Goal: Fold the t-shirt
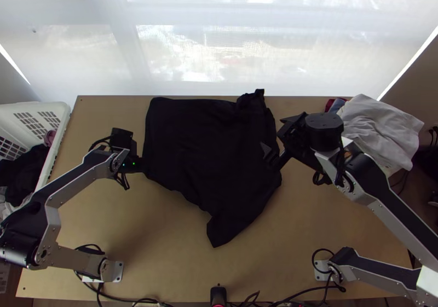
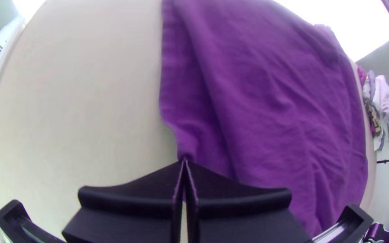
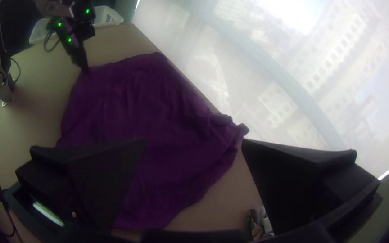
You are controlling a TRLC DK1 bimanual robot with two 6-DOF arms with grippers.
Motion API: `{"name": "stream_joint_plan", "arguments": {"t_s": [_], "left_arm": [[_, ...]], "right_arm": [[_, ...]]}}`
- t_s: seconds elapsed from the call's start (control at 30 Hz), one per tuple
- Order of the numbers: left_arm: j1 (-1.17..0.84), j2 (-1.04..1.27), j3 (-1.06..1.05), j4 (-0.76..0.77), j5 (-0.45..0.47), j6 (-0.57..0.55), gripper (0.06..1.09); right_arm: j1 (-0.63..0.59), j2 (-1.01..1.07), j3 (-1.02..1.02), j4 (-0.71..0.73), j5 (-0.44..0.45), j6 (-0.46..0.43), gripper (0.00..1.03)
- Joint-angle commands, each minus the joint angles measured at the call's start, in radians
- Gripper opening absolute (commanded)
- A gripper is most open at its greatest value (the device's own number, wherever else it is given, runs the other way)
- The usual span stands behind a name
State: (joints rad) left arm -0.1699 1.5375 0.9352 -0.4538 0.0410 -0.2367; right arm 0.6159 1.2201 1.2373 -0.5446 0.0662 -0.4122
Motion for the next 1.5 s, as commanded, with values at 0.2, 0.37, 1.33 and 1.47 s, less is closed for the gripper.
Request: {"name": "stream_joint_plan", "arguments": {"t_s": [0.2,0.37,1.33,1.47], "left_arm": [[-0.042,-0.169,0.208,-0.163,-0.003,-0.067,0.09],[0.001,-0.197,0.297,-0.232,-0.003,-0.078,0.09],[0.066,-0.254,0.278,-0.306,-0.003,-0.095,0.09],[0.064,-0.258,0.269,-0.313,-0.003,-0.093,0.09]], "right_arm": [[0.249,0.018,-0.139,-0.143,-0.051,0.015,0.99],[0.361,0.059,-0.203,-0.183,-0.098,0.013,0.99],[0.443,0.131,-0.472,-0.026,-0.149,0.113,0.92],[0.429,0.173,-0.466,0.044,-0.147,0.112,0.92]]}}
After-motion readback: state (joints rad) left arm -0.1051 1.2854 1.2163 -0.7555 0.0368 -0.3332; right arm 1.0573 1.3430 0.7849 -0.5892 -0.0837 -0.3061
